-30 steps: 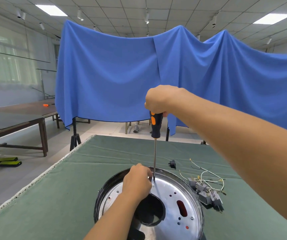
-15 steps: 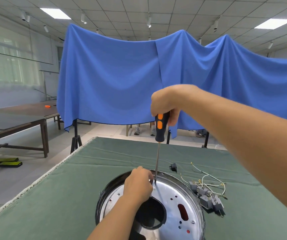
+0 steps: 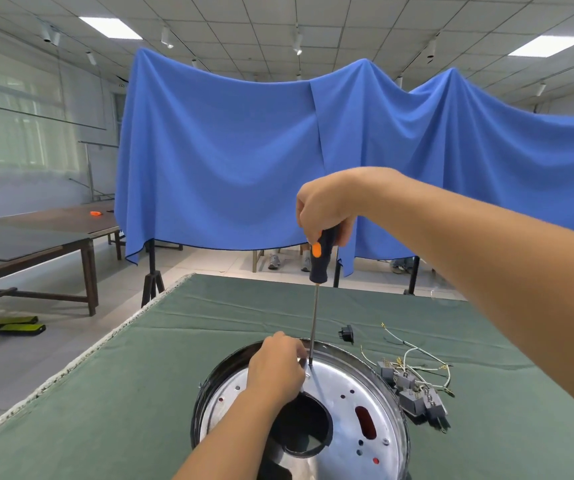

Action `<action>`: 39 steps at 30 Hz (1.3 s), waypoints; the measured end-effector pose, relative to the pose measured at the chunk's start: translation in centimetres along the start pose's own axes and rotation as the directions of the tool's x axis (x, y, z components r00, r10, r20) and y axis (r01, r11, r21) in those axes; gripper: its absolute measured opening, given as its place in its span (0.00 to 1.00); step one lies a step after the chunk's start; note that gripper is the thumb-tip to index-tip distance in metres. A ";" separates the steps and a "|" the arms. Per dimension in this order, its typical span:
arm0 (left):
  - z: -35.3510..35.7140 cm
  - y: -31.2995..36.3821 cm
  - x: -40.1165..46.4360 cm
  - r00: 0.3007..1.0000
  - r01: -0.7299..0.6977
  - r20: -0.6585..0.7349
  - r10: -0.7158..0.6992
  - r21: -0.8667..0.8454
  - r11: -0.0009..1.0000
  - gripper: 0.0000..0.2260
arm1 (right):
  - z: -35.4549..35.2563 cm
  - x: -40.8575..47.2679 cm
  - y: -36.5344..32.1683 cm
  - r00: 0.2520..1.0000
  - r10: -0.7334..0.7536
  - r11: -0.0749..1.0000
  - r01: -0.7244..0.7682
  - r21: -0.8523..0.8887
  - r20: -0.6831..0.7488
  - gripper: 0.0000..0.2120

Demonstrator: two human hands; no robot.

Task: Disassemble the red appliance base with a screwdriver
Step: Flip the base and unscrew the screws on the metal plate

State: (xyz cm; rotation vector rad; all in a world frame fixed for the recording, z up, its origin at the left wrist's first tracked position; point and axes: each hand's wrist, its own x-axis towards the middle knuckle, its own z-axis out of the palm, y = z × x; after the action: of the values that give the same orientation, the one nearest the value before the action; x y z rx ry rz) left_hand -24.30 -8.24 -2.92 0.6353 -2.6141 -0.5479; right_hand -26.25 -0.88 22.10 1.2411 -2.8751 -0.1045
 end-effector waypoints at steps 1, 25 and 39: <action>0.0 0.0 0.0 1.000 -0.001 -0.001 0.001 0.001 1.000 0.11 | 0.1 0.0 0.0 1.000 -0.023 0.999 0.023 0.028 -0.005 0.11; -0.1 0.1 0.0 1.000 0.011 0.021 -0.010 -0.029 1.000 0.12 | 1.9 0.9 1.7 0.980 -0.038 0.993 0.058 0.099 -0.194 0.06; 0.0 0.0 0.0 0.999 -0.004 0.045 0.005 -0.032 0.999 0.13 | 2.5 0.1 2.2 0.961 0.049 0.999 -0.047 0.015 -0.274 0.10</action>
State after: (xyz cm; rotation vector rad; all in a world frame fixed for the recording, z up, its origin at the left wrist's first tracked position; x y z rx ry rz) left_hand -24.24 -8.26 -2.91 0.6133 -2.6428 -0.6086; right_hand -27.99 0.75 19.72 1.0886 -2.6655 0.0742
